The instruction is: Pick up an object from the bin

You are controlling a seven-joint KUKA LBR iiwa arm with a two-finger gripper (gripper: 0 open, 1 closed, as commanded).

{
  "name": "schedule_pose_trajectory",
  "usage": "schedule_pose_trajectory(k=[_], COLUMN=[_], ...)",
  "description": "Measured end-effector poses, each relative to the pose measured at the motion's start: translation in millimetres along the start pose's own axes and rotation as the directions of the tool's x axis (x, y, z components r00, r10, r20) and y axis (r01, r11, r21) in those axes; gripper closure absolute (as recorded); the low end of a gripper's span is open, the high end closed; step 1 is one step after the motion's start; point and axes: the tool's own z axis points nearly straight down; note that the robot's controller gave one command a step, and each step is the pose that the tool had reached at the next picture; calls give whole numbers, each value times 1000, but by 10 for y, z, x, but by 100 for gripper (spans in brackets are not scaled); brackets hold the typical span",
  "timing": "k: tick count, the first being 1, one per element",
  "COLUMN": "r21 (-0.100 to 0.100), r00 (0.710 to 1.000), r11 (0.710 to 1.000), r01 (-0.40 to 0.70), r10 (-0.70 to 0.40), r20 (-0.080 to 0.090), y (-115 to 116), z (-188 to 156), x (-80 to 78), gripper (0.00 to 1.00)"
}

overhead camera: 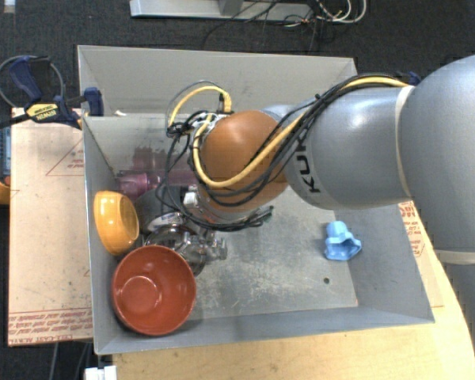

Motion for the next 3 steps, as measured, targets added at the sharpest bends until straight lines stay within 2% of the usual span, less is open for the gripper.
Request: schedule_pose_trajectory(k=[3], r21=[-1], r00=[1000], r11=[1000], r01=[-5], r10=[5], r20=[1], y=[-7], z=[-670], x=[-20], gripper=[100])
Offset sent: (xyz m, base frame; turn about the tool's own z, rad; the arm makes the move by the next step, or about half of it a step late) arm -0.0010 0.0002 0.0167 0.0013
